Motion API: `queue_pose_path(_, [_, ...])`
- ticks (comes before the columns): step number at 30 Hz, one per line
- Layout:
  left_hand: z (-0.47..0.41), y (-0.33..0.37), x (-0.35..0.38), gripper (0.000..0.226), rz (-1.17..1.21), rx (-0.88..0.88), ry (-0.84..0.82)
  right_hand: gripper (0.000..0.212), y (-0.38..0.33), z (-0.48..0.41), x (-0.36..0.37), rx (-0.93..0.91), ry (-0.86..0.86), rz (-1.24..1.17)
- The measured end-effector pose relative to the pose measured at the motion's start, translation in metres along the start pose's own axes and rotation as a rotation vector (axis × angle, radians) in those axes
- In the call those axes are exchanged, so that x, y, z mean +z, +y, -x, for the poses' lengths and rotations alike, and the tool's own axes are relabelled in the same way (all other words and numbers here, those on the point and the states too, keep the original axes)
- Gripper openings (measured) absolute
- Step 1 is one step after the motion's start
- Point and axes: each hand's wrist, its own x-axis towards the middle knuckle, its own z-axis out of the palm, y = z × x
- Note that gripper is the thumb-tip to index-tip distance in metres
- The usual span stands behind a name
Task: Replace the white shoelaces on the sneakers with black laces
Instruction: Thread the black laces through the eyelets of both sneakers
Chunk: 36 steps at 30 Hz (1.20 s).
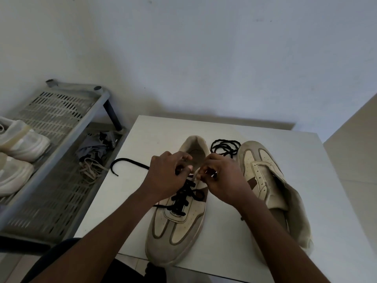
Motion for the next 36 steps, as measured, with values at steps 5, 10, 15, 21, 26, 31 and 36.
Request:
queue_pose_path(5, [-0.002,-0.008,-0.008,0.041,0.069,-0.073,-0.059,0.013,0.008,-0.003,-0.02,0.203,-0.13,-0.141])
queue_pose_path(10, [0.0,-0.01,-0.004,0.04,-0.107,0.001,-0.108,0.022,0.006,-0.002,-0.019,0.313,-0.162,-0.192])
queue_pose_path(15, [0.004,-0.003,0.008,0.056,-0.178,0.152,0.007,0.015,0.0,-0.006,-0.015,0.351,-0.212,-0.135])
queue_pose_path(21, [0.005,0.014,0.03,0.036,-0.048,0.151,0.132,0.023,-0.008,-0.007,-0.016,0.372,-0.236,-0.052])
queue_pose_path(26, [0.006,0.013,0.03,0.04,-0.135,0.136,0.207,0.017,-0.012,-0.01,-0.009,0.528,-0.256,-0.088])
queue_pose_path(31, [0.007,0.01,0.029,0.03,-0.192,0.099,0.195,0.019,-0.003,-0.015,-0.021,0.809,-0.33,-0.196])
queue_pose_path(36, [0.006,0.006,0.026,0.033,-0.184,0.076,0.173,0.026,0.017,-0.018,-0.06,0.874,-0.191,0.003])
